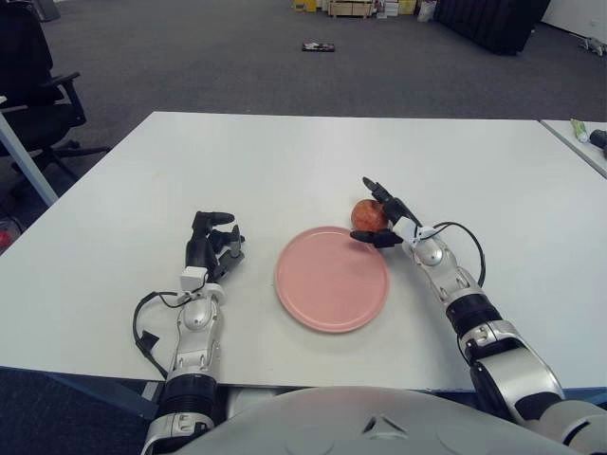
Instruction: Put the apple into the plate.
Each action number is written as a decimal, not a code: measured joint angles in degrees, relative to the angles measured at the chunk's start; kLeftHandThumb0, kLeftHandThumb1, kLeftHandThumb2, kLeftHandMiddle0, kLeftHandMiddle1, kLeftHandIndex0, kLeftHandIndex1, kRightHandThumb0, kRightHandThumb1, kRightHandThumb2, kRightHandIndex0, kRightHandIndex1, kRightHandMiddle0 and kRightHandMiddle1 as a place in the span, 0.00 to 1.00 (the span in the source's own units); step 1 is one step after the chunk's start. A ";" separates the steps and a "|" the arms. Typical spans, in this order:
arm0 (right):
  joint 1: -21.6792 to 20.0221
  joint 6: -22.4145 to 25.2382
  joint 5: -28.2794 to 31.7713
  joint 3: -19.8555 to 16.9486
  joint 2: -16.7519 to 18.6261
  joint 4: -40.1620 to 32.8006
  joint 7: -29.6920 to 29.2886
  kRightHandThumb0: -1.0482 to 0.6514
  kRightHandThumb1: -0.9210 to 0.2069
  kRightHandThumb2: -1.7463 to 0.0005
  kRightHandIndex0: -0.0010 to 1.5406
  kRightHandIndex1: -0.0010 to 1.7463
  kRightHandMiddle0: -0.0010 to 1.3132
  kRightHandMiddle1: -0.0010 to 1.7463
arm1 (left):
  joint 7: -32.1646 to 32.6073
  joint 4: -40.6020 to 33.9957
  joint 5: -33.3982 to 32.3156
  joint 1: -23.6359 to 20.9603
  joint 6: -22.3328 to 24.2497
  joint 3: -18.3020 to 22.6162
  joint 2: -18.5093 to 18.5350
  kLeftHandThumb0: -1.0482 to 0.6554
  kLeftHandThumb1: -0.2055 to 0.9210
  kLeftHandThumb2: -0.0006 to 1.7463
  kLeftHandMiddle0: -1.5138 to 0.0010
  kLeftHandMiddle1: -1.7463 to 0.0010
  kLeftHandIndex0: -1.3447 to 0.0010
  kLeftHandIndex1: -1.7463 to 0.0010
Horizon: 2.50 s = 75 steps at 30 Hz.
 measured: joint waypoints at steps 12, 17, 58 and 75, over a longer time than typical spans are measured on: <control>-7.40 -6.69 -0.03 -1.04 1.61 20.83 -11.57 0.38 0.43 0.36 0.02 0.53 0.00 0.71 | 0.01 0.03 0.04 0.05 -0.28 -0.02 0.02 0.39 0.82 0.47 0.62 0.08 0.76 0.00; -8.79 -7.14 -0.01 -1.39 1.80 23.69 -14.31 0.51 0.31 0.44 0.16 0.77 0.05 0.90 | 0.01 -0.02 0.08 0.15 -0.57 -0.04 0.00 0.39 0.82 0.47 0.62 0.08 0.76 0.00; -9.43 -8.02 -0.08 -0.95 2.13 24.81 -20.62 0.61 0.85 0.01 0.58 1.00 0.49 1.00 | 0.02 0.25 -0.17 0.18 -1.08 0.07 0.01 0.40 0.83 0.46 0.63 0.08 0.77 0.00; -8.85 -7.99 0.64 -2.93 3.07 23.31 -21.87 0.61 0.85 0.01 0.57 1.00 0.49 1.00 | 0.02 0.31 -0.30 0.13 -1.07 0.19 0.07 0.40 0.82 0.46 0.63 0.10 0.77 0.00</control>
